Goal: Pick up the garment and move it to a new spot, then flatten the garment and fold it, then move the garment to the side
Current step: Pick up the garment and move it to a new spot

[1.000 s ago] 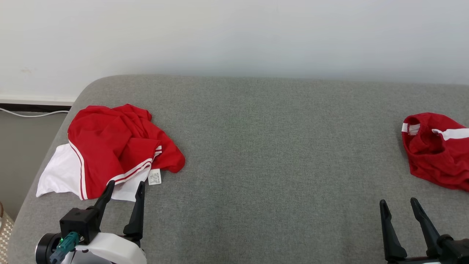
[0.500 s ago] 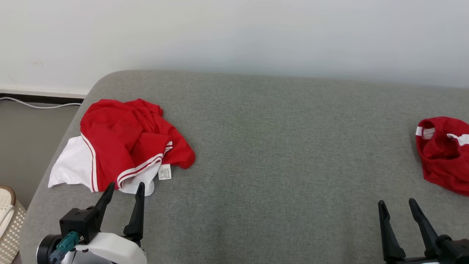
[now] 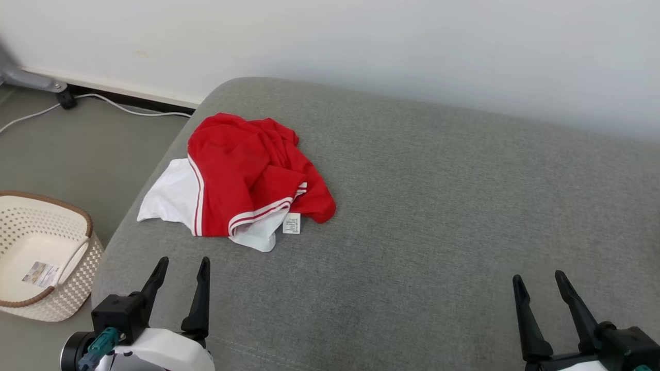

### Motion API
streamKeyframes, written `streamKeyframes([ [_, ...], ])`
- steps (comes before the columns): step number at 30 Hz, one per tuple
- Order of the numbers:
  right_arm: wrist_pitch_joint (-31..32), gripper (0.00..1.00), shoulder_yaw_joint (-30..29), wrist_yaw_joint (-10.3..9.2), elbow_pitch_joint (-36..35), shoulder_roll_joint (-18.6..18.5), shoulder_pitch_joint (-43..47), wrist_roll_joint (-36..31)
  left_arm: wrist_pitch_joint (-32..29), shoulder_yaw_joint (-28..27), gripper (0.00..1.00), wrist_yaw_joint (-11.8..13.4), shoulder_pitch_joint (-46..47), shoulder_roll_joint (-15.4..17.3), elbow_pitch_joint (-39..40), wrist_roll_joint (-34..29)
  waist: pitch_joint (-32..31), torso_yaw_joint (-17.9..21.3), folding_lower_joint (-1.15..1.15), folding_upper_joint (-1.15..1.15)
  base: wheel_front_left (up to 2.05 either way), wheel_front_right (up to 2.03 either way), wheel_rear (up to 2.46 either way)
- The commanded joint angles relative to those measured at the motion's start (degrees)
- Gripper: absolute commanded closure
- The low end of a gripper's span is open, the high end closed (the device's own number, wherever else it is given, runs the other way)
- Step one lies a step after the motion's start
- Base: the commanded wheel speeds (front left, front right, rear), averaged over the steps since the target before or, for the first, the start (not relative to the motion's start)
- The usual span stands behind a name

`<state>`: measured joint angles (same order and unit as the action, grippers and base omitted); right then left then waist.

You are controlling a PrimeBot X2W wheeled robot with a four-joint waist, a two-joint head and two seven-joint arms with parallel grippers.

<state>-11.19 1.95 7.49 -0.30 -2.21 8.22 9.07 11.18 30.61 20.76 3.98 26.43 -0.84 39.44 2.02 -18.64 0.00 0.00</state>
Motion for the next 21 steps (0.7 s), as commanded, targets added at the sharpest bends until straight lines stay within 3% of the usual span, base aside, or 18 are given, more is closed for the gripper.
streamKeyframes([
  [1, -0.5, 0.0, 1.6, 0.0, -1.0, -0.7, -2.3, 0.2, 0.5, -2.1, 0.0, 0.3, 2.9, 1.4, 0.9, -0.1, 0.2, -2.1, 0.0, 0.0, 0.0, 0.0, 0.0],
  [9, -0.6, 0.0, 2.6, 0.0, -0.5, -0.7, -2.8, 0.4, 0.5, -1.6, 0.0, 0.1, 3.3, 1.3, 0.6, -0.2, 0.2, -5.2, 0.0, 0.0, 0.0, 0.0, 0.0],
  [21, -0.4, 0.0, 3.3, 0.0, -0.5, -0.7, -3.2, 0.5, 0.8, -1.6, 0.0, -0.7, 3.3, 1.2, 0.1, 0.6, 0.6, -5.2, 0.0, 0.0, 0.0, 0.0, 0.0],
])
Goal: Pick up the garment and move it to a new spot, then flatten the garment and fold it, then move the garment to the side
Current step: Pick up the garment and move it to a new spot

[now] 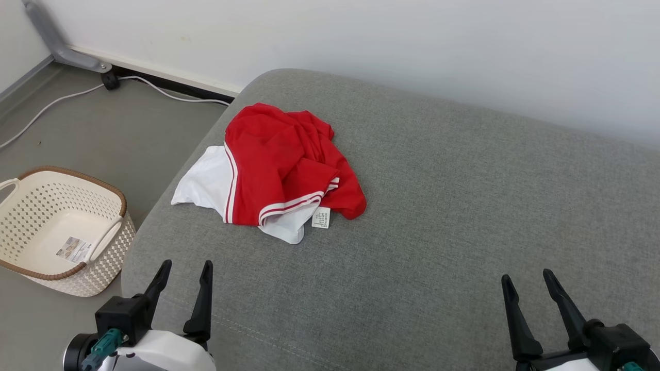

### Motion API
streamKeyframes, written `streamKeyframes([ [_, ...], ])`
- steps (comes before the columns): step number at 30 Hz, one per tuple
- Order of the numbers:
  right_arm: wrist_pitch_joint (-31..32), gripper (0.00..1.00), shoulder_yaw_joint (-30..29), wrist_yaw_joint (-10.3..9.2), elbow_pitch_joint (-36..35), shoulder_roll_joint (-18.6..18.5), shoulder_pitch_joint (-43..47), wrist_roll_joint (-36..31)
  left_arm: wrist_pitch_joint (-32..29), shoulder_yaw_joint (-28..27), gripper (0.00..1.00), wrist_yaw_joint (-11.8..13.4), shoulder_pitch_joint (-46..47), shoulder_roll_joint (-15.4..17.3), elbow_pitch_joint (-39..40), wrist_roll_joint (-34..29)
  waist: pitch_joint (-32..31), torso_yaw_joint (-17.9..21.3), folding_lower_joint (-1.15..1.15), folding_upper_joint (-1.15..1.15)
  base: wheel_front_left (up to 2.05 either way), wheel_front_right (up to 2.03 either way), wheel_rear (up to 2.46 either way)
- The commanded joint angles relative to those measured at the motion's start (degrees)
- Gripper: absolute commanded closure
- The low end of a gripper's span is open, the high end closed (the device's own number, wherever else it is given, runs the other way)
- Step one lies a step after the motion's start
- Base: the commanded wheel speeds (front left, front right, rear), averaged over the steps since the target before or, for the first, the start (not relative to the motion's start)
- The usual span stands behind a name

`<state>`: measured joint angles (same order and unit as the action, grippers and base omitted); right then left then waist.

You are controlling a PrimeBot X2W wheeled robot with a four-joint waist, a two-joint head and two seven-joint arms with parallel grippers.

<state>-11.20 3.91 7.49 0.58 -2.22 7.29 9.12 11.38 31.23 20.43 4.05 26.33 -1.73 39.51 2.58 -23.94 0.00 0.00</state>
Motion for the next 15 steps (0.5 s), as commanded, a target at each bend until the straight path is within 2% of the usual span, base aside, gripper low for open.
streamKeyframes([
  [1, -0.4, 0.0, 1.4, 0.0, -1.3, -0.7, -2.3, 0.4, 0.6, -2.1, 0.0, -0.5, 3.4, 1.2, 0.9, 0.6, 0.1, 0.1, 0.0, 0.0, 0.0, 0.0, 0.0],
  [7, 0.0, 0.0, 1.8, 0.0, -1.6, -0.7, -2.7, 0.4, -0.4, -2.3, 0.0, -3.1, 5.0, 0.0, 0.2, 3.4, 1.0, 0.8, 0.0, 0.0, 0.0, 0.0, 0.0],
  [10, 0.5, 0.0, 2.2, 0.0, -1.9, -0.7, -3.3, -0.2, -2.0, -2.4, 0.0, -6.1, 7.4, -0.7, -1.4, 6.1, 2.1, 1.6, 0.0, 0.0, 0.0, 0.0, 0.0],
  [15, 1.3, 0.0, 3.0, 0.0, -2.5, -0.7, -4.6, -1.0, -6.6, -2.5, 0.0, -12.8, 15.3, -2.2, -8.6, 10.9, 4.8, 3.8, 0.0, 0.0, 0.0, 0.0, 0.0],
])
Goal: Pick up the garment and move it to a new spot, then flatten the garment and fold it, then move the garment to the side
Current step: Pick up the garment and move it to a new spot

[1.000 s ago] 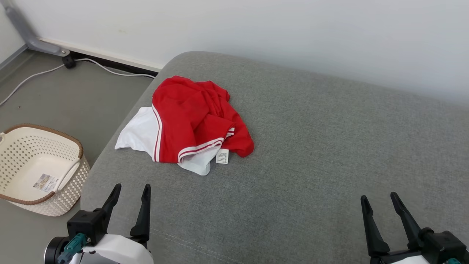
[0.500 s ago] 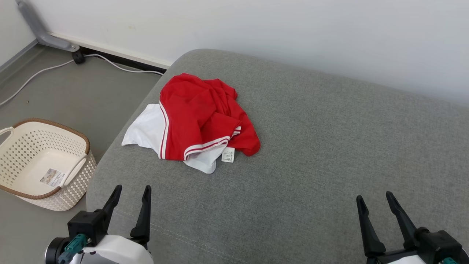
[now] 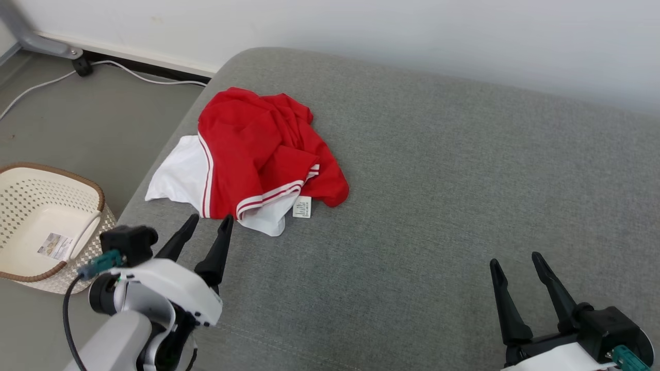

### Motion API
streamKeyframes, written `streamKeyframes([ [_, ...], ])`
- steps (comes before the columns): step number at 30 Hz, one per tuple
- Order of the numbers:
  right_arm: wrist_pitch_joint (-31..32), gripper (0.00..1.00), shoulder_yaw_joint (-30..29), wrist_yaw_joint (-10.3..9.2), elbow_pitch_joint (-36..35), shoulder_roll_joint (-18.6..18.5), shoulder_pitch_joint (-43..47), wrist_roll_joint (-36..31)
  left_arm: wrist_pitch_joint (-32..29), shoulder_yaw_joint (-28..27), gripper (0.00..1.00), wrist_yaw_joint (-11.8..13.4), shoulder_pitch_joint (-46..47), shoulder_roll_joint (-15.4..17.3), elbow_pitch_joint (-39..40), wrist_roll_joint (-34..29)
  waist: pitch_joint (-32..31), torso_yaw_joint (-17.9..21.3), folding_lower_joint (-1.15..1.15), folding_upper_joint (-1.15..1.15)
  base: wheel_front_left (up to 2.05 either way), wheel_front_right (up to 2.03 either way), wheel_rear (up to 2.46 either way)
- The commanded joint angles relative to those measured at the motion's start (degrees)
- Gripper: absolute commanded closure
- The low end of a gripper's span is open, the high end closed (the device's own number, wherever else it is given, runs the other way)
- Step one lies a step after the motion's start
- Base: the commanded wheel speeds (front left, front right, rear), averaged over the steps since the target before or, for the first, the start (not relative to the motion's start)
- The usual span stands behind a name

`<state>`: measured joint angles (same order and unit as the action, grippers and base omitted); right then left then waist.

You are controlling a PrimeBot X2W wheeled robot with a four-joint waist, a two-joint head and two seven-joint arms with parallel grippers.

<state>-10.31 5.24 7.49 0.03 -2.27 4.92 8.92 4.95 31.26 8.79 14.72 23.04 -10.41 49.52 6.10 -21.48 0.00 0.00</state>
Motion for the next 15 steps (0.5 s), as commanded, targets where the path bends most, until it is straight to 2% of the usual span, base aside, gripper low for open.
streamKeyframes([
  [1, 0.6, 0.0, 1.8, 0.0, -2.1, -0.6, -2.5, -0.9, -1.2, -2.3, 0.0, -2.5, 6.5, 1.0, -1.9, 1.3, 1.9, 1.9, 0.0, 0.0, 0.0, 0.0, 0.0],
  [8, 0.4, 0.0, 2.4, 0.0, -2.2, -0.6, -4.4, -0.9, -8.0, -2.1, 0.0, -11.1, 19.1, -0.6, -16.8, 5.8, 5.5, 6.6, 0.0, 0.0, 0.0, 0.0, 0.0],
  [12, -0.2, 0.0, 2.8, 0.0, -1.7, -0.6, -5.6, -0.6, -11.0, -2.2, 0.0, -13.6, 24.7, -0.2, -24.7, 7.0, 7.4, 9.0, 0.0, 0.0, 0.0, 0.0, 0.0],
  [15, -0.6, 0.0, 3.1, 0.0, -1.4, -0.6, -6.2, -0.4, -12.4, -2.3, 0.0, -14.3, 26.9, 0.2, -28.4, 7.7, 8.3, 10.0, 0.0, 0.0, 0.0, 0.0, 0.0],
])
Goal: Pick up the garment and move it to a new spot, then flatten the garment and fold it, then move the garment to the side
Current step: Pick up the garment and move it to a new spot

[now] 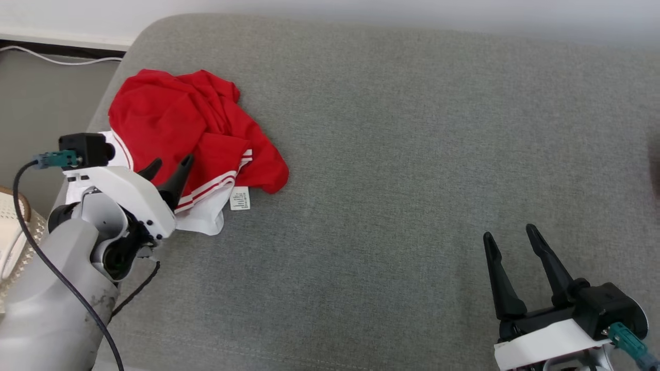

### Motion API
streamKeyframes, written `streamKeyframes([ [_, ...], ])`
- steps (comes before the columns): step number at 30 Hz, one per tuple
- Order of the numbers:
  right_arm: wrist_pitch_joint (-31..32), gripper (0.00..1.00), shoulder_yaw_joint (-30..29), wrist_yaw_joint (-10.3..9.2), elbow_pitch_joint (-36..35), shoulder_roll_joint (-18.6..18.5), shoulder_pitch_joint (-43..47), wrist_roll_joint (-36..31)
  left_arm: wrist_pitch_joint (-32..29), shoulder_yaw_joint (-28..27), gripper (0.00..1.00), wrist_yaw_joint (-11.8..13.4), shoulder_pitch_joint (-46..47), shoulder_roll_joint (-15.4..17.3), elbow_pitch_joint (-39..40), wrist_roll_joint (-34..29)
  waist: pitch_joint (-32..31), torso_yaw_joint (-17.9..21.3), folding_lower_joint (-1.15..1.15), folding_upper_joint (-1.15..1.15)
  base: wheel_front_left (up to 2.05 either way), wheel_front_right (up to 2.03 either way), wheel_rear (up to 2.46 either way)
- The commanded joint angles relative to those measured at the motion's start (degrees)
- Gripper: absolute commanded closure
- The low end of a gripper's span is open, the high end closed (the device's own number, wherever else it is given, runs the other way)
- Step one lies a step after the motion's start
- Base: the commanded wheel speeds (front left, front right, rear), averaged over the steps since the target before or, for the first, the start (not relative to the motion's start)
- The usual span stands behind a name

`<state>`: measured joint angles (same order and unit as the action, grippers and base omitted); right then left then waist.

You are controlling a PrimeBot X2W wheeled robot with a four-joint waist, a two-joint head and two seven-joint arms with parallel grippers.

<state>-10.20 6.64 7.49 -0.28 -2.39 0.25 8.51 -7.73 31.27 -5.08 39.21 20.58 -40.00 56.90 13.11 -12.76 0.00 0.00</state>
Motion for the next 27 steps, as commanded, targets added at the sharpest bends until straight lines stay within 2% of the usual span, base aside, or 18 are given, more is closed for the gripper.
streamKeyframes([
  [1, -0.9, 0.0, 1.8, 0.0, -0.9, -0.5, -1.9, 0.0, -0.4, -2.4, 0.0, -0.7, 3.4, 2.8, -0.6, 0.7, 1.7, 1.7, 0.0, 0.0, 0.0, 0.0, 0.0],
  [8, -1.8, 0.0, 2.5, 0.0, 0.2, -0.5, -3.7, 0.3, -4.4, -3.0, 0.0, -1.8, 7.8, 3.8, -10.6, 3.2, 3.6, 3.5, 0.0, 0.0, 0.0, 0.0, 0.0],
  [9, -1.9, 0.0, 2.5, 0.0, 0.3, -0.5, -3.9, 0.3, -4.7, -3.0, 0.44, -1.9, 8.1, 3.9, -11.6, 3.5, 3.7, 3.6, 0.0, 0.0, 0.0, 0.0, 0.0],
  [10, -2.0, 0.0, 2.5, 0.0, 0.4, -0.5, -4.0, 0.3, -5.0, -3.0, 0.95, -2.0, 8.4, 4.0, -12.4, 3.8, 3.9, 3.7, 0.0, 0.0, 0.0, 0.0, 0.0],
  [11, -2.1, 0.0, 2.4, 0.0, 0.5, -0.5, -4.1, 0.4, -5.4, -3.1, 1.0, -2.1, 8.7, 4.0, -13.0, 4.2, 4.0, 3.7, 0.0, 0.0, 0.0, 0.0, 0.0],
  [17, -2.6, 0.0, 2.0, 0.0, 0.8, -0.5, -4.4, 0.7, -2.7, -2.8, 1.0, -2.4, 9.1, 4.5, -11.8, 5.2, 4.3, 3.3, 0.0, 0.0, 0.0, 0.0, 0.0],
  [23, -2.8, 0.0, 1.7, 0.0, 0.9, -0.5, -4.4, 1.2, 3.1, -0.1, 1.0, -2.4, 6.0, 6.2, -2.2, 4.2, 4.3, 2.2, 0.0, 0.0, 0.0, 0.0, 0.0],
  [27, -2.8, 0.0, 1.5, 0.0, 0.9, -0.5, -4.7, 1.5, 6.3, 1.1, 1.0, -2.4, 3.8, 5.9, 5.0, 3.5, 4.3, 1.8, 0.0, 0.0, 0.0, 0.0, 0.0],
])
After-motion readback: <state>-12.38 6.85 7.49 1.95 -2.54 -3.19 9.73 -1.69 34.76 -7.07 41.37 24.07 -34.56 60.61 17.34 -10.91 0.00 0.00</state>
